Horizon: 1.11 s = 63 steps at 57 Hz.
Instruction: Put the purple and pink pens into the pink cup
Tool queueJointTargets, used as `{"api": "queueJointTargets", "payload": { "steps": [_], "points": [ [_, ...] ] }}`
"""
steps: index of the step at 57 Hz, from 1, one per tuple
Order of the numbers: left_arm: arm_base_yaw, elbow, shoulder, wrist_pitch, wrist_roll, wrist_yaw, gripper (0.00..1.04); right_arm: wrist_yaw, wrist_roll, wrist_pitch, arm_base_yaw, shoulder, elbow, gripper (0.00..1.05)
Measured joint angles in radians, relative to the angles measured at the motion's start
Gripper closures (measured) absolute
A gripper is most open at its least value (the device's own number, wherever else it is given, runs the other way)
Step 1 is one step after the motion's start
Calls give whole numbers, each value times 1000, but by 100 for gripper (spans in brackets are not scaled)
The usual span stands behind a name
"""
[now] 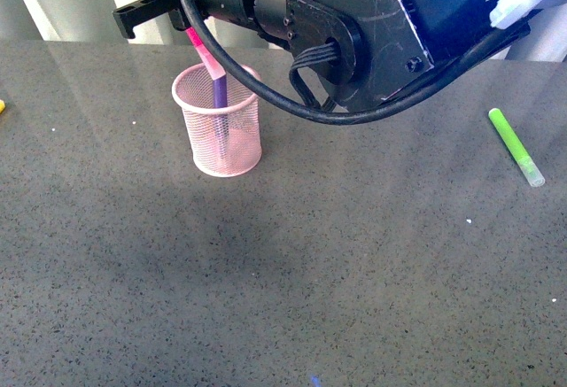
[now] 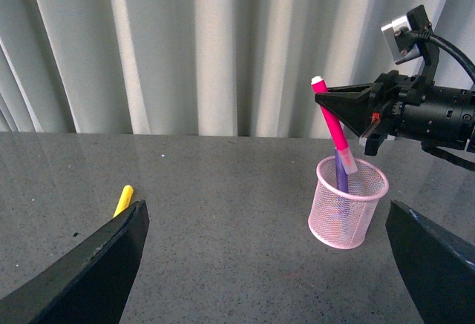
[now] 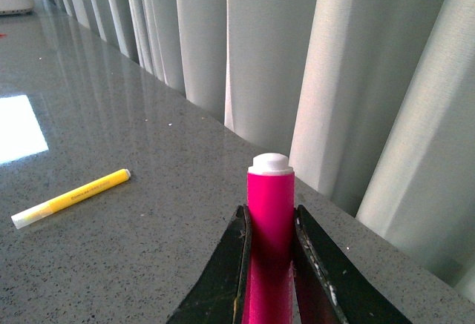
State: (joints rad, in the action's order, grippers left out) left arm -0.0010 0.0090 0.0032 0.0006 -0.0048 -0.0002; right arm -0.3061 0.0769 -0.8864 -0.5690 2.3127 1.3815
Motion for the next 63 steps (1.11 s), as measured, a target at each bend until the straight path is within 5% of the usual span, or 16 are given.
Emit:
{"api": "queueJointTargets", "payload": {
  "steps": [15,38,53,63],
  "points": [
    [0,0,0,0,0,0,7,10,-4,5,-7,6,-1,94],
    [0,0,0,0,0,0,7,104,-94,30,55,-119,-112,5],
    [0,0,0,0,0,0,7,471,-159,343,173,-362,-233,7],
    [0,0,0,0,0,0,7,532,-238,443,238,-456,-293,7]
  ]
}}
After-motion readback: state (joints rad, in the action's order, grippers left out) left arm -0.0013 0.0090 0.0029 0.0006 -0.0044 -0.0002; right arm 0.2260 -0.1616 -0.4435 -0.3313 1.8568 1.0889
